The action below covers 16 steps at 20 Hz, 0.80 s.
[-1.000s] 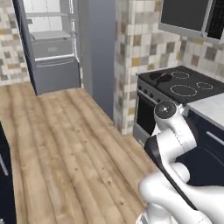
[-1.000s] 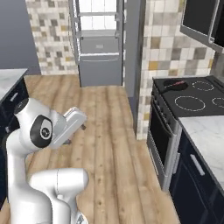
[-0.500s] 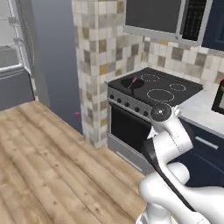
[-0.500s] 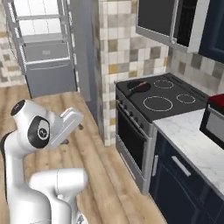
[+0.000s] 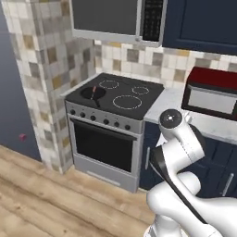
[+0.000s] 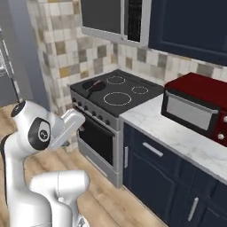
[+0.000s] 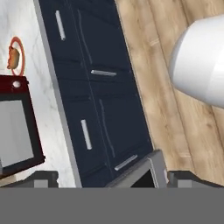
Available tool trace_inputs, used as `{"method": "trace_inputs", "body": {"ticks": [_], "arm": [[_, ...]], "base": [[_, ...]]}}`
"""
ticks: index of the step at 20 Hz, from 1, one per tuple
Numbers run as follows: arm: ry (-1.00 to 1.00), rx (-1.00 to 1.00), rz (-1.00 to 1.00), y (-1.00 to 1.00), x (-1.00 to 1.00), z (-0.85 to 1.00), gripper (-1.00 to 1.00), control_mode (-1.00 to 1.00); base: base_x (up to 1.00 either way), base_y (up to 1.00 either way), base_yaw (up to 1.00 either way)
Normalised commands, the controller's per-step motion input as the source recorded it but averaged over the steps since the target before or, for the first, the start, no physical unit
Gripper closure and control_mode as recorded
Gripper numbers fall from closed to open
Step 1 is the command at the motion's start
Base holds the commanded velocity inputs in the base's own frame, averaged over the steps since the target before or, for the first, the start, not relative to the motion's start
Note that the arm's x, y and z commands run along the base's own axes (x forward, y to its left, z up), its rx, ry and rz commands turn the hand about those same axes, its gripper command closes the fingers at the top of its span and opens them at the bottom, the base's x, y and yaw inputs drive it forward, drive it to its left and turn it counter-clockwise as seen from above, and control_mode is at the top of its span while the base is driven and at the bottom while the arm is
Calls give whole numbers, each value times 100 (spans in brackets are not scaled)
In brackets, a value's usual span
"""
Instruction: Place the cold items (mushroom and broccoli) from the fridge in one tupperware on the dining counter. Place the warm items (kebab skewer and hot dog) in the stove area in another tupperware.
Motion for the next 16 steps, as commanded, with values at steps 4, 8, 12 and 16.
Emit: {"method": "trace_inputs", "body": {"ticks": [4, 8, 12, 16], "arm": [[0, 0, 0, 0, 0, 0, -100, 100], [0, 0, 0, 0, 0, 0, -100, 100], [0, 0, 0, 0, 0, 0, -100, 100], [0, 0, 0, 0, 0, 0, -100, 100]], "base": [[0, 77, -64], [0, 84, -67], [0, 89, -65], [0, 99, -61]]}}
